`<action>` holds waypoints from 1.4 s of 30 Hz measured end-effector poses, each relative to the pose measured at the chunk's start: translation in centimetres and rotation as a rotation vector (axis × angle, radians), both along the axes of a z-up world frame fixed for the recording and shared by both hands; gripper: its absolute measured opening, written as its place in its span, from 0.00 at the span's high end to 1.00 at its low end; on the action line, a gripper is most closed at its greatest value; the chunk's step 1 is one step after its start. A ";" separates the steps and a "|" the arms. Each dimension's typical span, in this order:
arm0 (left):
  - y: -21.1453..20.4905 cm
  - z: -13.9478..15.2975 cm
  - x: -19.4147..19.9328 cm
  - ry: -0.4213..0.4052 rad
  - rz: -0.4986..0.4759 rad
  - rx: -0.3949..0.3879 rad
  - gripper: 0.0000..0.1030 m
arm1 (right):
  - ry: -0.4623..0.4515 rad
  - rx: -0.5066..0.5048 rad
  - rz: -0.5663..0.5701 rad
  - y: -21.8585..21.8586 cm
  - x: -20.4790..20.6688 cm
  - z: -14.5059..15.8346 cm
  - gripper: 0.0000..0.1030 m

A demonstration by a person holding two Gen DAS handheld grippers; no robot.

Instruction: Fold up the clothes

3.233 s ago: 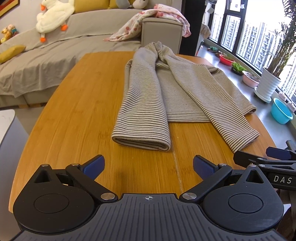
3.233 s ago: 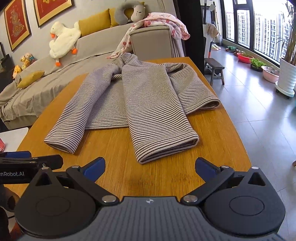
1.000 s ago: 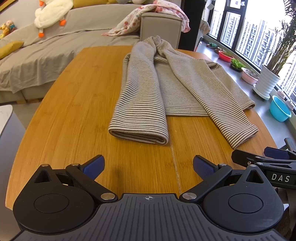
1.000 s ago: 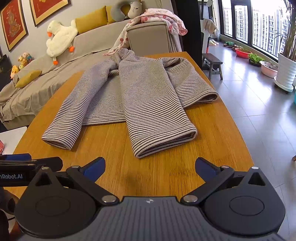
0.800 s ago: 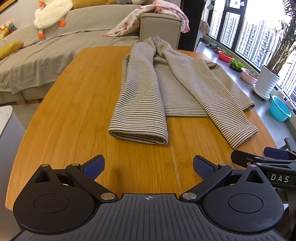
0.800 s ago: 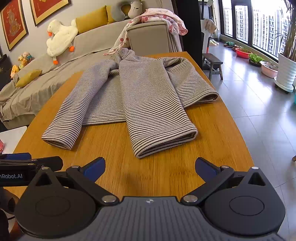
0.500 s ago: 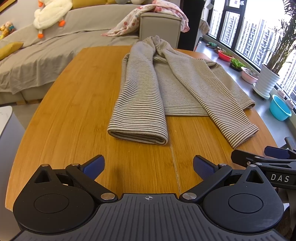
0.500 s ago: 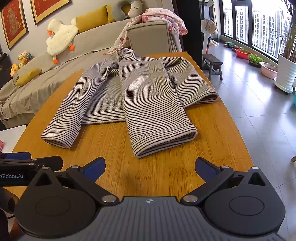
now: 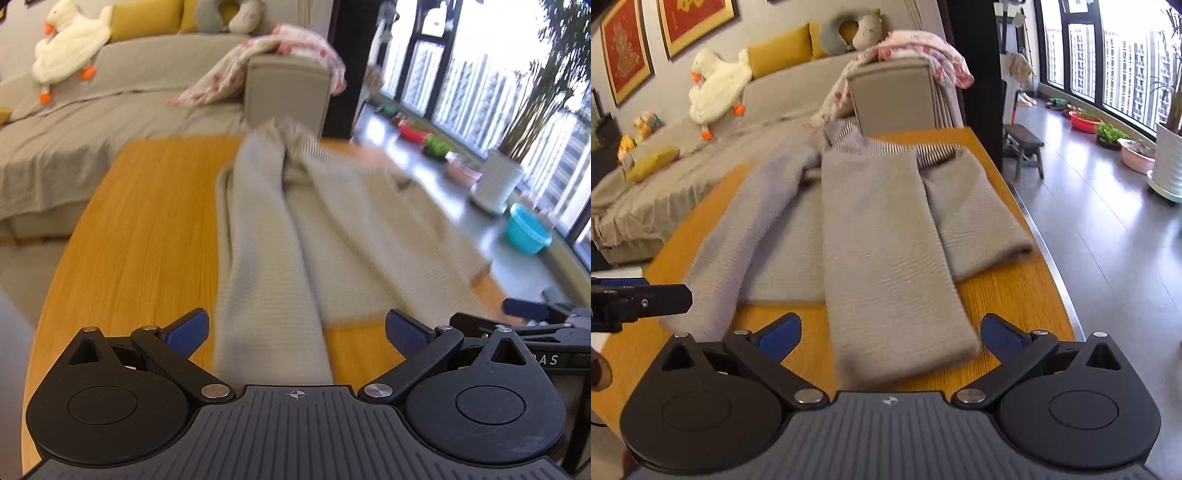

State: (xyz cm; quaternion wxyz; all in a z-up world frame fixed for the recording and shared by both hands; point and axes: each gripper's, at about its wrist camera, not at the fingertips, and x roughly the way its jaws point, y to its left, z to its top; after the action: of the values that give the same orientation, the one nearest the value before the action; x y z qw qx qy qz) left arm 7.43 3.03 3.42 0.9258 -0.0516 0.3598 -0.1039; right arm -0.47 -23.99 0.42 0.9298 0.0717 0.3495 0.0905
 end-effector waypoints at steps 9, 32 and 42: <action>1.1 -1.5 9.7 0.019 -0.029 -0.003 0.00 | -0.130 0.095 0.061 1.5 11.5 0.7 0.00; 0.6 -4.9 5.7 0.180 -0.258 0.036 0.53 | -0.087 0.272 0.254 2.8 6.7 -3.5 0.00; 6.5 0.8 12.6 -0.116 -0.004 0.233 0.84 | -0.072 0.294 0.255 2.2 6.6 -3.9 0.00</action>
State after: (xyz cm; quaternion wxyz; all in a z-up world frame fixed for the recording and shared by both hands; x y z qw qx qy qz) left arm 20.05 9.53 4.24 0.9445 0.0628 0.3155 -0.0660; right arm 6.11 -21.78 -3.45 0.9024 0.1585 0.3051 0.2599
